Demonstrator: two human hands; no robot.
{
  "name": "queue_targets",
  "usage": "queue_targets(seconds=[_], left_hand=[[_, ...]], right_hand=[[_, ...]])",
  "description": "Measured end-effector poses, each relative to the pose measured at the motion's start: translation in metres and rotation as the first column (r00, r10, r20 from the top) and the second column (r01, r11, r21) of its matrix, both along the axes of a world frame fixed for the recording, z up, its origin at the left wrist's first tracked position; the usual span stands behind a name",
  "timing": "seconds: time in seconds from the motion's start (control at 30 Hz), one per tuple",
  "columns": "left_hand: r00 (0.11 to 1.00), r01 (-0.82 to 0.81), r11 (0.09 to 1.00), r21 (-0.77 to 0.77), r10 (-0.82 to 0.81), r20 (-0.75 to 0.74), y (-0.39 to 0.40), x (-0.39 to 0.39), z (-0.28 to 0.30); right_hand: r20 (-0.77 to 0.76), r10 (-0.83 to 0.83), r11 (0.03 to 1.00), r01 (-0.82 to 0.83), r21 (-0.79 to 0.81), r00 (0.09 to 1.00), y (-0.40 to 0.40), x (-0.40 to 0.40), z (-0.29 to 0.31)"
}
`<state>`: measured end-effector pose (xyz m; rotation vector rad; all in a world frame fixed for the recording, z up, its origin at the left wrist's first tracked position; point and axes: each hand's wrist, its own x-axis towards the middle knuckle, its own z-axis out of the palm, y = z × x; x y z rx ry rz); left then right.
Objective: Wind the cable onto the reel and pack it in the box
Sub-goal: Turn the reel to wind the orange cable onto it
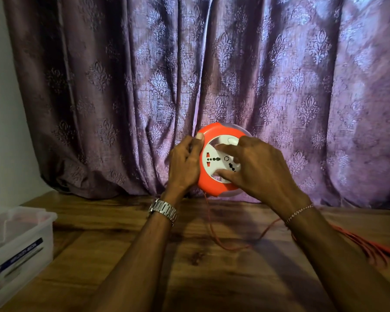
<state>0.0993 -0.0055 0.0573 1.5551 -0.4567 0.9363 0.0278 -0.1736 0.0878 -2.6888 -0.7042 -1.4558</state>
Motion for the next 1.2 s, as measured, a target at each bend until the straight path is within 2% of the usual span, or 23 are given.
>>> queue_targets(seconds=[0.1,0.17,0.37,0.63,0.73,0.93,1.03,1.2], left_hand=[[1.000,0.023,1.000,-0.016,-0.023,0.002,0.001,0.002,0.000],[1.000,0.026,1.000,-0.015,-0.026,0.005,0.002,0.002,0.000],[1.000,0.000,1.000,0.015,0.000,0.008,0.002,0.003,-0.002],[1.000,0.014,1.000,0.012,-0.014,0.009,0.000,0.002,0.000],[1.000,0.005,1.000,-0.009,-0.005,-0.001,0.001,0.001,0.001],[1.000,-0.030,0.999,0.045,0.030,0.009,-0.002,-0.004,0.000],[1.000,-0.021,0.999,0.044,0.021,0.003,-0.003,-0.003,-0.001],[1.000,0.018,1.000,0.002,-0.018,-0.015,-0.001,-0.004,0.000]], right_hand=[[0.014,0.202,0.977,-0.201,-0.075,0.979,-0.001,-0.002,0.003],[0.000,0.239,0.961,-0.237,-0.141,0.971,-0.001,-0.002,0.005],[-0.181,0.124,0.963,-0.162,-0.214,0.976,0.000,-0.005,0.010],[-0.094,0.068,0.961,-0.090,-0.263,0.993,-0.002,-0.003,0.008],[-0.116,0.012,0.976,-0.037,-0.213,0.993,-0.003,-0.002,0.006],[-0.029,-0.131,0.986,0.128,-0.104,0.991,-0.004,-0.001,0.000],[-0.025,-0.168,0.981,0.164,-0.106,0.986,-0.004,-0.003,0.002],[-0.106,-0.069,0.990,0.055,-0.132,0.992,-0.008,-0.005,0.008]])
